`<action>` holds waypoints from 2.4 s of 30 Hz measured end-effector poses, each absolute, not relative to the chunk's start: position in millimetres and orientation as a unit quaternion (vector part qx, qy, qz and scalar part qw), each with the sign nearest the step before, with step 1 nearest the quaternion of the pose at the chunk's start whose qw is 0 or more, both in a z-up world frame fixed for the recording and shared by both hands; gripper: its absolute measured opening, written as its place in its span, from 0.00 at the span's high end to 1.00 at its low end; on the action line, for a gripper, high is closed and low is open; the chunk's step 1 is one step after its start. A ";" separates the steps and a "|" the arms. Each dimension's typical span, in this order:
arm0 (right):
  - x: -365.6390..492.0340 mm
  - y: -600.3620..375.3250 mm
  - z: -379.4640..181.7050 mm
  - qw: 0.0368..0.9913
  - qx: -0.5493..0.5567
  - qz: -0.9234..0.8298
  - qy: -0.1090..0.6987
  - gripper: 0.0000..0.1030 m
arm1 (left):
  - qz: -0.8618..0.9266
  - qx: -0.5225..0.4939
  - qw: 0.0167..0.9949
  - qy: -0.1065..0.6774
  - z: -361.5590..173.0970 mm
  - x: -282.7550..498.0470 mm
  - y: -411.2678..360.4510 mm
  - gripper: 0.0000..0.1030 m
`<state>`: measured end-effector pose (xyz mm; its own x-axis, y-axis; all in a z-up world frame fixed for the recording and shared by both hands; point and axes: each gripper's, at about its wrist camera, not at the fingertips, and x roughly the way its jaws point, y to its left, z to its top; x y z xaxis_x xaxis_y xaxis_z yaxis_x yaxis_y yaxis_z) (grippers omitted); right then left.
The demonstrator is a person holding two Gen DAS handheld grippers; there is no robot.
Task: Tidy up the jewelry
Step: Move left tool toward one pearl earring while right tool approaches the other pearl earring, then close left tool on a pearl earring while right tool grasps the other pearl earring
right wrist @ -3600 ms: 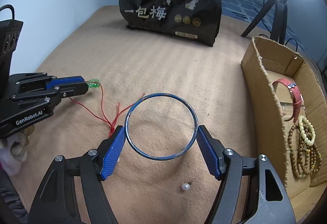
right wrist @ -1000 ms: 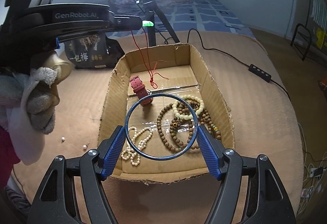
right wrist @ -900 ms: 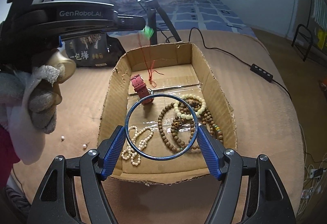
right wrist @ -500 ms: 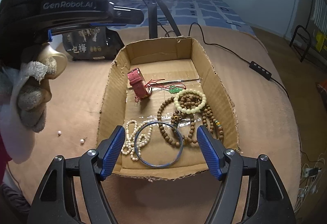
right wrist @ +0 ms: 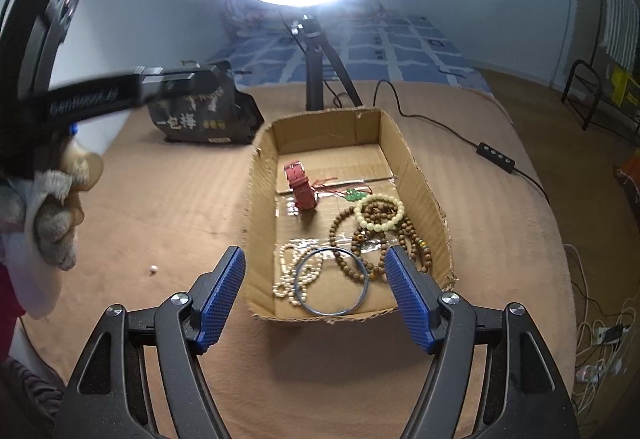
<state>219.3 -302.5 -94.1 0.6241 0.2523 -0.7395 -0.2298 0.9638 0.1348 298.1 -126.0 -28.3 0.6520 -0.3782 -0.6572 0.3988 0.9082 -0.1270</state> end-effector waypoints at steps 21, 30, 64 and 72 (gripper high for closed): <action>179.1 -226.1 -112.3 0.888 0.001 0.202 0.413 0.38 | -0.164 0.003 0.892 0.422 -92.3 211.7 -7.5 0.76; 181.6 -187.4 -150.9 0.866 -0.033 0.228 0.444 0.59 | -0.182 0.016 0.864 0.470 -140.1 200.7 -7.5 0.76; 238.5 -151.0 -213.1 0.838 -0.053 0.214 0.499 0.70 | -0.188 0.033 0.837 0.514 -199.3 230.5 -21.9 0.76; 240.2 -148.6 -215.6 0.835 -0.060 0.213 0.503 0.77 | -0.191 0.046 0.838 0.509 -204.7 235.6 -27.8 0.76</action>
<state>240.2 -148.6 -215.6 0.4033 0.2949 -0.8662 -0.4154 0.9025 0.1139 235.6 -27.8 -204.7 0.4082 -0.2728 -0.8712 0.3672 0.9228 -0.1169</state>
